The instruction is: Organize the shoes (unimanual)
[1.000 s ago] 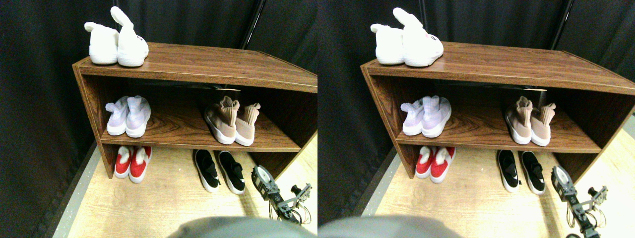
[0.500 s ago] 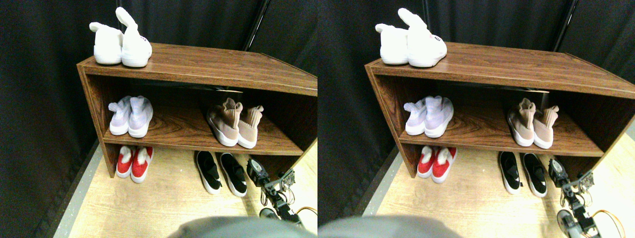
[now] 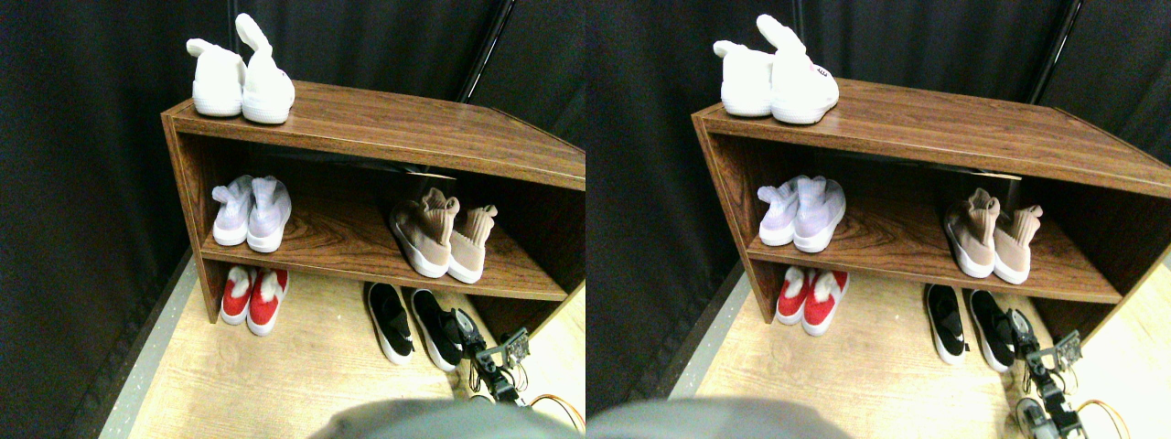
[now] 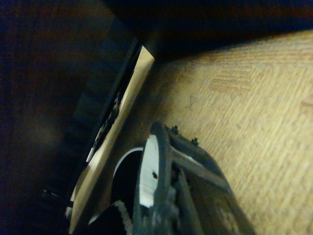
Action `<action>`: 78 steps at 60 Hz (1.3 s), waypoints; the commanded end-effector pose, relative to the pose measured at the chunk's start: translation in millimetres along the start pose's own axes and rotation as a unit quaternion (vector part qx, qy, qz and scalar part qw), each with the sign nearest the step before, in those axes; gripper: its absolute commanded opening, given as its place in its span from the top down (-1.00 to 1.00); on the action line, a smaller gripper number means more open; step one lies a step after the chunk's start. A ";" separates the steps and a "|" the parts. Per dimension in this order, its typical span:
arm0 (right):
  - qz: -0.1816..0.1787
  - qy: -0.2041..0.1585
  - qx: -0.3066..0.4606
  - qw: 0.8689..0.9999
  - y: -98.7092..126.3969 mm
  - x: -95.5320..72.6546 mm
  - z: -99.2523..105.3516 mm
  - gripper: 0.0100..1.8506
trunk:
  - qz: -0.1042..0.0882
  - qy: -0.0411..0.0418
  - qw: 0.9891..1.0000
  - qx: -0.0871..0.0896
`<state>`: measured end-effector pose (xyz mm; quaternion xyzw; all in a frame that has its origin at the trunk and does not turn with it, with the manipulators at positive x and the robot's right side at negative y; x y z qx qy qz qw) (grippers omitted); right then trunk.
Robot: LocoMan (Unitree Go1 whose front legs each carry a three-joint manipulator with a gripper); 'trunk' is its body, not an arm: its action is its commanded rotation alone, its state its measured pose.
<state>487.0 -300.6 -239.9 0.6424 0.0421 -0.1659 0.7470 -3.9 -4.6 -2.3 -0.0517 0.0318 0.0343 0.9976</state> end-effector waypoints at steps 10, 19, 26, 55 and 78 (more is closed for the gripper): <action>0.000 0.018 0.005 1.000 5.9 -2.7 -14.8 0.95 | 0.013 0.013 1.000 -0.012; 0.003 0.023 -0.002 1.000 9.3 -6.8 -20.5 0.95 | 0.014 0.014 1.000 -0.014; 0.014 0.033 0.001 0.999 11.3 -10.5 -26.7 0.95 | 0.015 0.013 1.000 -0.015; 0.013 0.002 -0.008 1.000 11.8 -9.4 -28.7 0.95 | 0.010 0.013 1.000 -0.012; 0.016 -0.001 0.002 1.000 13.0 -11.4 -23.7 0.95 | 0.002 0.012 1.000 -0.007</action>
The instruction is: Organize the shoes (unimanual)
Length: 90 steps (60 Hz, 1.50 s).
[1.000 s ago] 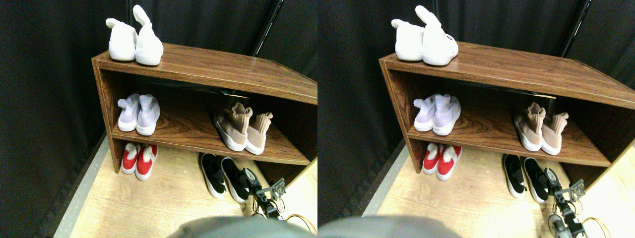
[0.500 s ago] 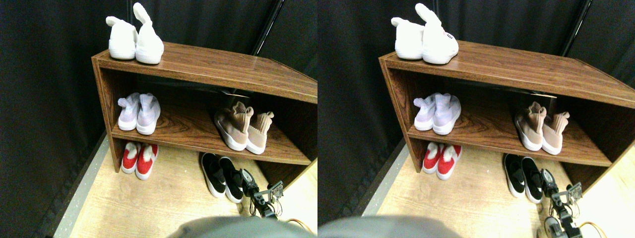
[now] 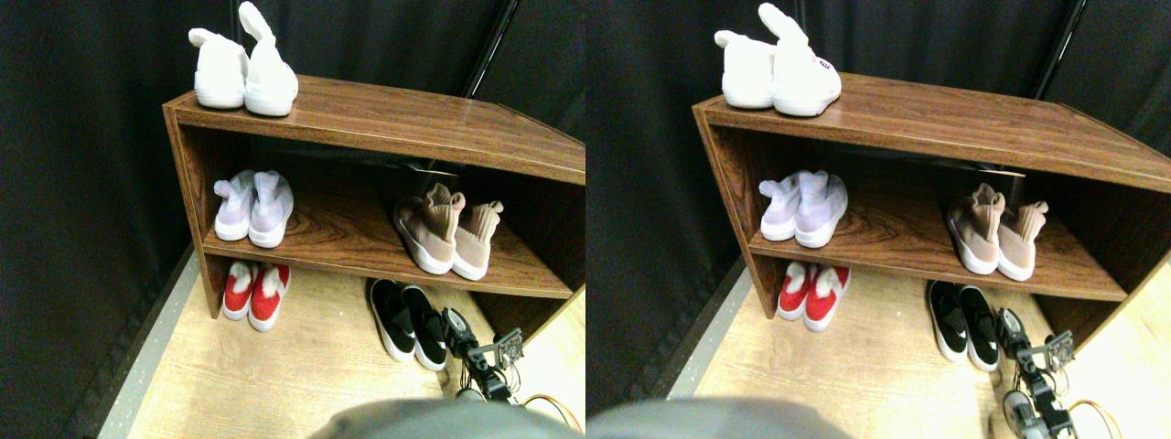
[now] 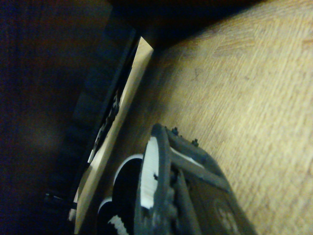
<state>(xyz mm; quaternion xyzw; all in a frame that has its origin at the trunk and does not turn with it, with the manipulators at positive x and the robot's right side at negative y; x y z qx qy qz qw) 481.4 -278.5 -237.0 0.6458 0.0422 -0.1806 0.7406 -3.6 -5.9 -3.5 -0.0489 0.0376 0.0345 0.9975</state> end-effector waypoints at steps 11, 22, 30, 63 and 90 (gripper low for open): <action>0.029 0.006 -0.002 1.000 9.6 -7.2 -5.6 0.95 | -0.003 0.004 1.000 -0.008; 0.051 0.005 -0.020 0.999 11.7 -7.7 0.7 0.95 | -0.011 -0.002 1.000 -0.005; 0.074 0.005 -0.023 0.997 22.3 -14.7 12.4 0.95 | -0.020 -0.009 1.000 0.000; 0.184 0.056 -0.101 0.976 85.8 -94.4 32.7 0.95 | -0.039 -0.038 0.999 0.002; 0.282 0.104 -0.113 0.947 121.6 -147.9 23.5 0.95 | -0.039 -0.054 0.998 -0.005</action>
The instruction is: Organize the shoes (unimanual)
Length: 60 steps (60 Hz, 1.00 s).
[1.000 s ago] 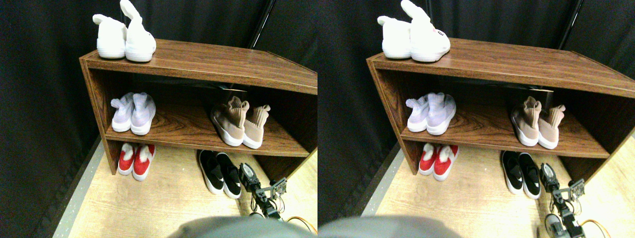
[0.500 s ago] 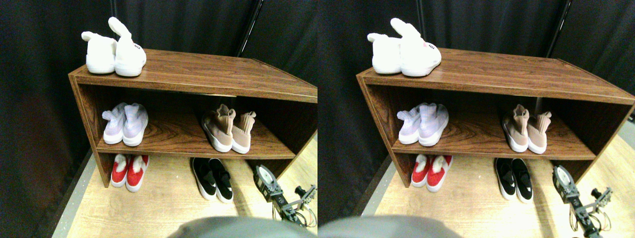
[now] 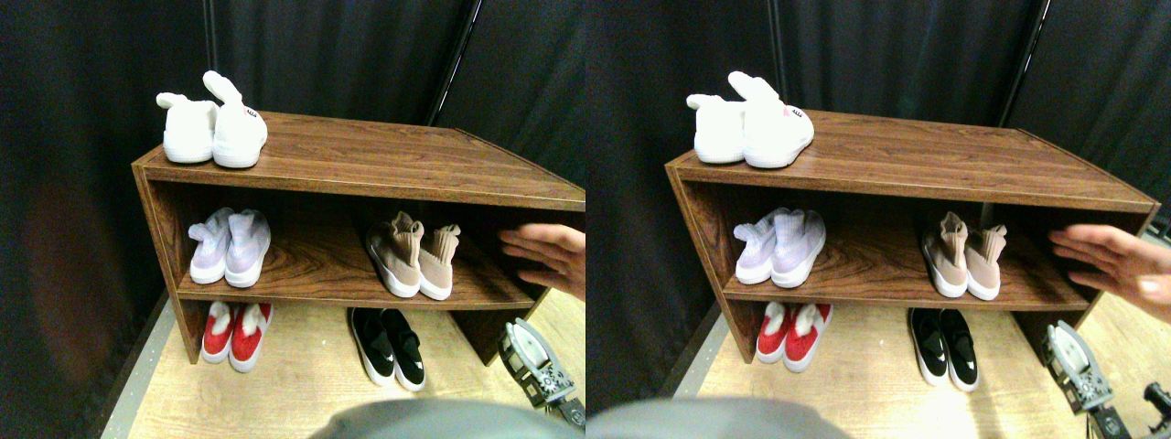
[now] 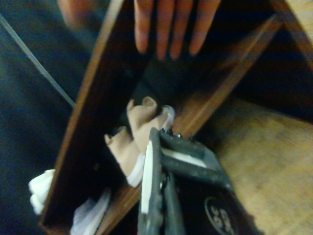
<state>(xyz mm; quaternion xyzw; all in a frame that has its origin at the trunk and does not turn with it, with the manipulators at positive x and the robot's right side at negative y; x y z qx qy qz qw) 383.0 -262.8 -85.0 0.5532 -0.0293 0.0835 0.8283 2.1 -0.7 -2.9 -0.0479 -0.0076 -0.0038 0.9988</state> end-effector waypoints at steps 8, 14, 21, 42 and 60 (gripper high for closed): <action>0.044 0.007 0.008 0.999 20.1 -4.8 -3.6 0.95 | 0.005 -0.012 1.000 -0.010; 0.042 0.002 0.007 0.999 18.7 -4.8 -7.2 0.95 | 0.006 -0.012 1.000 -0.013; 0.038 0.002 0.016 0.999 18.9 -5.4 -10.2 0.95 | 0.007 -0.012 1.000 -0.014; 0.041 0.013 0.010 0.999 17.9 -2.0 -18.2 0.95 | 0.010 -0.008 1.000 -0.014; 0.032 0.009 0.015 0.999 17.7 -0.1 -20.9 0.95 | 0.009 -0.003 1.000 -0.014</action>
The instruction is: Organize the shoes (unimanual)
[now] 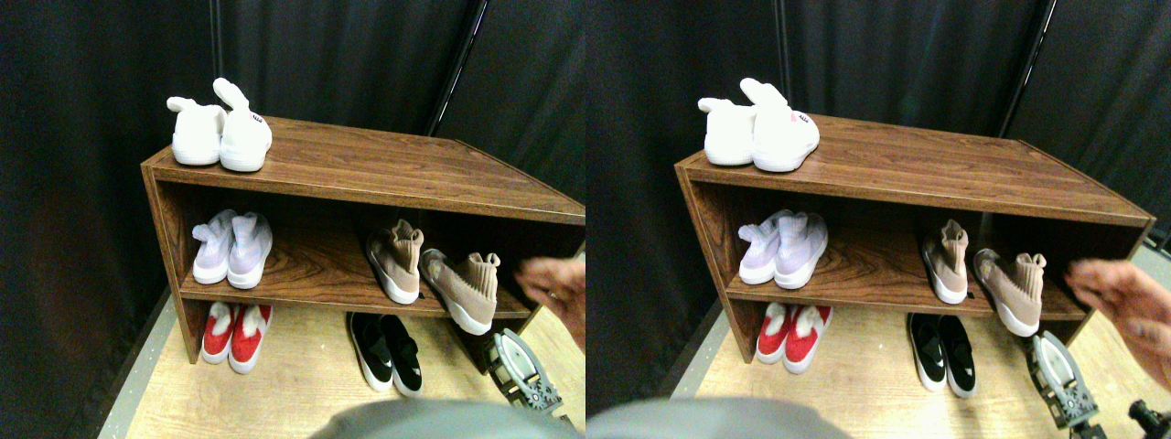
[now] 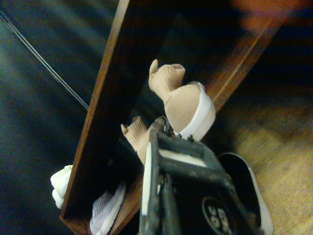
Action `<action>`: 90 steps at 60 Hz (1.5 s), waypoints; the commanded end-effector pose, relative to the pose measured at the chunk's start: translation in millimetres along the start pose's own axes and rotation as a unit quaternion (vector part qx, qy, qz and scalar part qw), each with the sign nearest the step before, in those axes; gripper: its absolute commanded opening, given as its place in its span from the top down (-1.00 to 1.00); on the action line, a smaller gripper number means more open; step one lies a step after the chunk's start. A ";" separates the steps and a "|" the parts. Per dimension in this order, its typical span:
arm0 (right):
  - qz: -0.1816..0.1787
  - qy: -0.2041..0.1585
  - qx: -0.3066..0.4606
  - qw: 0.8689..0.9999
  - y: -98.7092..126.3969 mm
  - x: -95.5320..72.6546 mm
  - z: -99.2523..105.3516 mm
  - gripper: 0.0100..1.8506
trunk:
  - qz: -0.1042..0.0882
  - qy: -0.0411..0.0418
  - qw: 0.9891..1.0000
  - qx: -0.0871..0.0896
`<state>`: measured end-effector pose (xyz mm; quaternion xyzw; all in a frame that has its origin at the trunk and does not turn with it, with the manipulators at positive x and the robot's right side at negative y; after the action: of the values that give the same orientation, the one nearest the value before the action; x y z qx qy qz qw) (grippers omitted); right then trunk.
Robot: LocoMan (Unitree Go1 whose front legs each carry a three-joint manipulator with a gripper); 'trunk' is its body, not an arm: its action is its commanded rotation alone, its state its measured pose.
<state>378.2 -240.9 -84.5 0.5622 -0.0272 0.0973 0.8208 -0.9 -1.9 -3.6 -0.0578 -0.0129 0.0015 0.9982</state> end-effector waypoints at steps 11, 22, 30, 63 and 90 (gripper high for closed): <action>0.024 -0.002 -0.001 1.000 8.5 1.3 -0.3 0.95 | -0.001 0.004 1.000 -0.001; 0.025 -0.002 -0.002 1.000 9.0 -0.1 0.8 0.95 | -0.001 0.004 1.000 -0.001; 0.023 -0.005 -0.001 1.000 9.4 -1.2 1.0 0.95 | -0.001 0.004 1.000 -0.001; 0.019 -0.004 0.002 1.000 11.1 -0.5 0.8 0.95 | -0.008 0.009 1.000 0.002; 0.014 0.007 -0.047 0.999 20.6 0.1 4.9 -0.95 | -0.018 0.002 1.000 0.006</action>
<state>373.8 -241.5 -72.7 0.5378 -0.0202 0.0981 0.8371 -0.3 -4.4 -5.3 -0.0417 -0.0078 -0.0146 0.9990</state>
